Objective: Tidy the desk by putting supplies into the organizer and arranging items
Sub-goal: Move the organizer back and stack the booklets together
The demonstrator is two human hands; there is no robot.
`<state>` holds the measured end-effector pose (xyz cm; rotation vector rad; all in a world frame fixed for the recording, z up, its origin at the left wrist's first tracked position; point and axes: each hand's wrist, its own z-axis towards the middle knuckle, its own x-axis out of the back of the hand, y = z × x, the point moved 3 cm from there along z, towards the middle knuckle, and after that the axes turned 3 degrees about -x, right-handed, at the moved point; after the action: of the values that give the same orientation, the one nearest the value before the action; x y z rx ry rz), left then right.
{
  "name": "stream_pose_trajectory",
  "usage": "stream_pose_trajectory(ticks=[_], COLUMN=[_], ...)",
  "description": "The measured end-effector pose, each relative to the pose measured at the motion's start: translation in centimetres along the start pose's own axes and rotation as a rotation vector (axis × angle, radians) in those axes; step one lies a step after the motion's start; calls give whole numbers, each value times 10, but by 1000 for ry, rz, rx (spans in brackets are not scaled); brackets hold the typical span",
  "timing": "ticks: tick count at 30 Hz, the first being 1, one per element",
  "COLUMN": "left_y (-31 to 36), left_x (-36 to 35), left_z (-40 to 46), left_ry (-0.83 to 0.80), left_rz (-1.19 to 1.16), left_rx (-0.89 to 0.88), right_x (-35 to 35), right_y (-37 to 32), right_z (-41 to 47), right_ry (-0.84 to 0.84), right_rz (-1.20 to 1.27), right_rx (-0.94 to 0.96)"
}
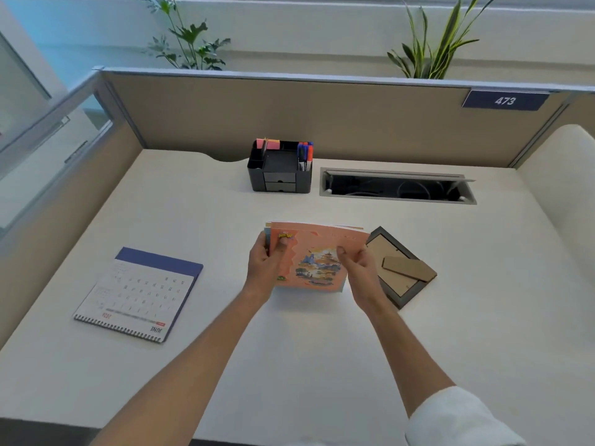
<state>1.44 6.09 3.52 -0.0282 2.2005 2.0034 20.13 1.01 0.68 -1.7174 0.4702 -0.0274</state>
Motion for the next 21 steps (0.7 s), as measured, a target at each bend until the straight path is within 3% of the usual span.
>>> stream_pose_trajectory(ticks=[21], left_y=[-62], left_x=[21], left_z=[11], left_ry=[-130], left_rz=[306], left_rx=[13], right_x=[2], right_y=[31], right_z=[9], right_ry=[-91], right_rz=[-202], right_rx=[-68])
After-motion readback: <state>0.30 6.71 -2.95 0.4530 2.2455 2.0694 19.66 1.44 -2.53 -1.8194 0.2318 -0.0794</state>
